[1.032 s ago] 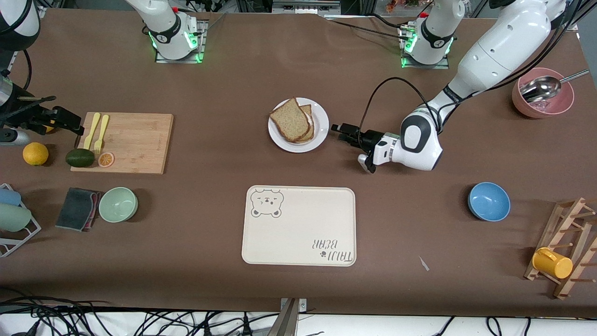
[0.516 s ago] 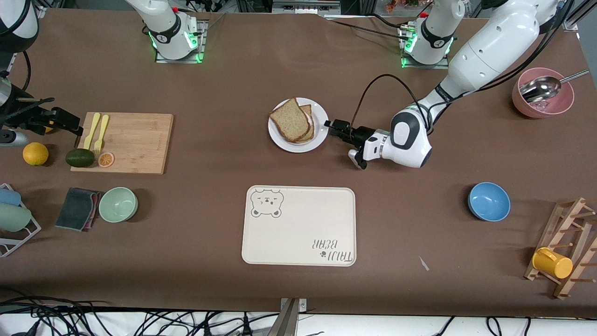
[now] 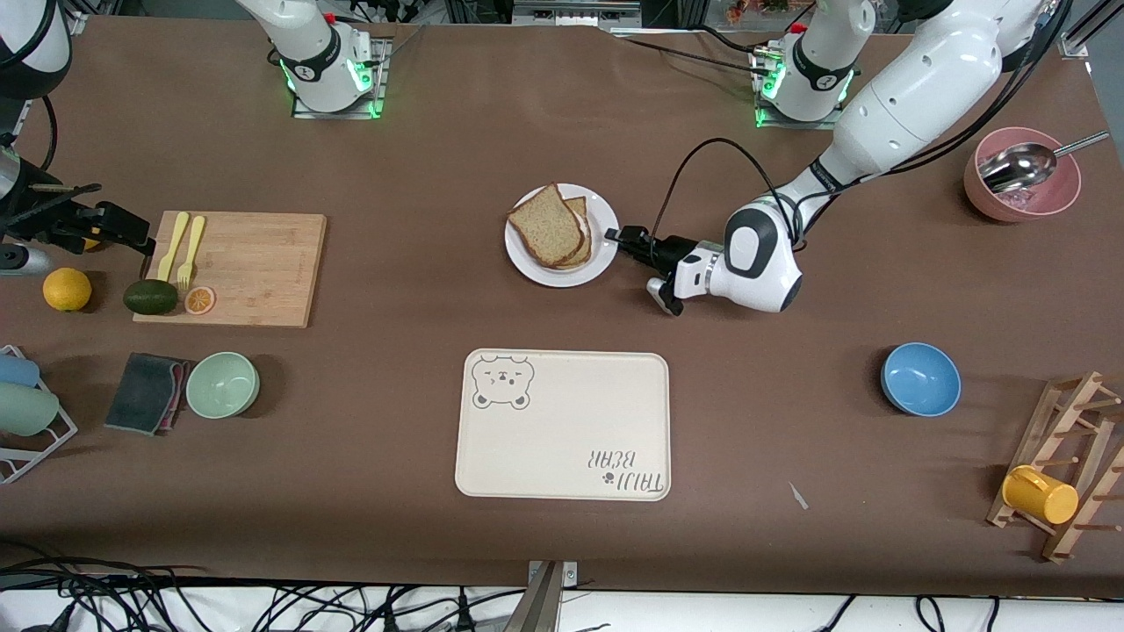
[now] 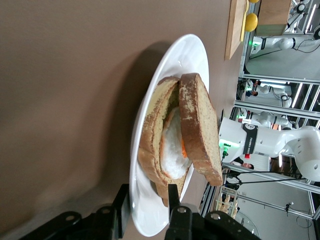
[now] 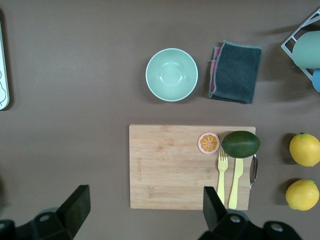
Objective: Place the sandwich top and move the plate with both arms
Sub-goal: 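Close the left gripper on the white plate rim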
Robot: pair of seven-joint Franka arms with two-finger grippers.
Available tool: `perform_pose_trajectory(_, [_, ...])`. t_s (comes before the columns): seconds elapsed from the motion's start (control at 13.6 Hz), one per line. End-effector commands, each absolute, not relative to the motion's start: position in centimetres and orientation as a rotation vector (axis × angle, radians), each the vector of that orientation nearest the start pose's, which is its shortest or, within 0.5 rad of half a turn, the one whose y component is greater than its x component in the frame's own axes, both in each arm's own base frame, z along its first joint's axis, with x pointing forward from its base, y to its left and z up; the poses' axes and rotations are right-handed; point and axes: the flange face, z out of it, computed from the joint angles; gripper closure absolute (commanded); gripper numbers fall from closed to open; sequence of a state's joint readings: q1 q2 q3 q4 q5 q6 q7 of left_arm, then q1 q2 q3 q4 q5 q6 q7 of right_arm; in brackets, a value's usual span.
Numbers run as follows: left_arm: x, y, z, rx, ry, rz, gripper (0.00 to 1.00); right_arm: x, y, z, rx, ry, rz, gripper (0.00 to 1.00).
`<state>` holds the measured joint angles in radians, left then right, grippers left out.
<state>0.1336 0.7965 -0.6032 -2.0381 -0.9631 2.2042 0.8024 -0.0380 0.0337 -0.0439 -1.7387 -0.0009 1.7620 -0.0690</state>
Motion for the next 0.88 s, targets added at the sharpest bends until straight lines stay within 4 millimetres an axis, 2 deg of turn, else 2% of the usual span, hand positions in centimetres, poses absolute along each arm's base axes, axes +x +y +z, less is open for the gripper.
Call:
perform_pose_trajectory(0.0, [45.9, -29.4, 10.3, 1.959, -0.355, -0.415, 0.69, 57.0, -4.9, 54.4, -3.131, 0.032, 0.023, 0.0])
perform_pose_trajectory(0.44, [45.8, -29.6, 9.8, 1.98, -0.352, -0.405, 0.69, 57.0, -4.9, 54.4, -3.131, 0.032, 0.023, 0.0])
perform_pose_trajectory(0.66, [45.8, -29.6, 9.7, 1.982, -0.349, -0.403, 0.75, 57.0, -4.9, 54.4, -3.131, 0.032, 0.025, 0.0])
perform_pose_trajectory(0.81, [45.5, -29.6, 9.2, 1.977, -0.337, -0.413, 0.75, 57.0, -4.9, 54.4, -3.131, 0.032, 0.023, 0.0])
